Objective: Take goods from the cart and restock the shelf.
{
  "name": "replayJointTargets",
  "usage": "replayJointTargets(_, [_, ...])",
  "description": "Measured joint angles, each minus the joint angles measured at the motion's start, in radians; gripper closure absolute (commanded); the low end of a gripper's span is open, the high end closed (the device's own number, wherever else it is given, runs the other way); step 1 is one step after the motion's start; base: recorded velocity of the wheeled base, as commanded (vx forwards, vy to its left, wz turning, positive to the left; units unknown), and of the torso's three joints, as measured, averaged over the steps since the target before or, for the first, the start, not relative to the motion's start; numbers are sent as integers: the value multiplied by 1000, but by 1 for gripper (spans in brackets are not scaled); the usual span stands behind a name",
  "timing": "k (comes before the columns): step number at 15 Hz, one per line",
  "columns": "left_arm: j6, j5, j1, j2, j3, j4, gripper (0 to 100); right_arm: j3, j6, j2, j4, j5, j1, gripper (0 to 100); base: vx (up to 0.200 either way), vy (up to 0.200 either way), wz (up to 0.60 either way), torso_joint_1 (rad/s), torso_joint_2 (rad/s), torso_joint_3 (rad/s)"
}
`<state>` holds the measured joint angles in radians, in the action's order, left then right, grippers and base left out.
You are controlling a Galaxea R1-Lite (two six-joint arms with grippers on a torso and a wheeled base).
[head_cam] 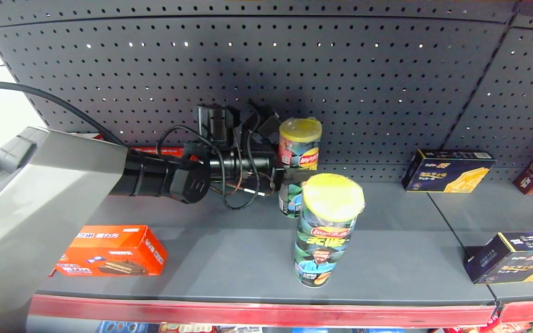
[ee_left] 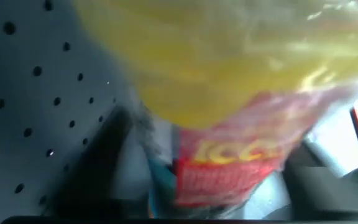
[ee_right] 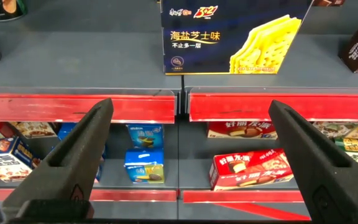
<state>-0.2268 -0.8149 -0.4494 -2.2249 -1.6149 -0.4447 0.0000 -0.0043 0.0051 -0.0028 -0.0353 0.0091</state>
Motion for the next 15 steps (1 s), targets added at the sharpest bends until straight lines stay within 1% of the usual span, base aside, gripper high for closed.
replayJointTargets(4, [0, 5, 0, 9, 36, 1, 0, 0, 0, 0, 0, 0, 0, 0, 0, 0, 0, 0, 0, 0])
replayJointTargets(6, [-1, 14, 9, 44, 106, 0, 0, 0, 0, 0, 0, 0, 0, 0, 0, 0, 0, 0, 0, 0])
replayJointTargets(7, [-10, 32, 14, 66, 150, -3, 0, 0, 0, 0, 0, 0, 0, 0, 0, 0, 0, 0, 0, 0])
replayJointTargets(8, [-27, 60, 22, 91, 192, -3, 0, 0, 0, 0, 0, 0, 0, 0, 0, 0, 0, 0, 0, 0])
replayJointTargets(9, [-53, 89, 31, 109, 227, -1, 0, 0, 0, 0, 0, 0, 0, 0, 0, 0, 0, 0, 0, 0])
replayJointTargets(10, [-65, 112, 41, 124, 253, 0, 0, 0, 0, 0, 0, 0, 0, 0, 0, 0, 0, 0, 0, 0])
replayJointTargets(13, [-69, 212, 46, 157, 290, 0, 0, 0, 0, 0, 0, 0, 0, 0, 0, 0, 0, 0, 0, 0])
replayJointTargets(15, [-69, 248, 46, 166, 298, 0, 0, 0, 0, 0, 0, 0, 0, 0, 0, 0, 0, 0, 0, 0])
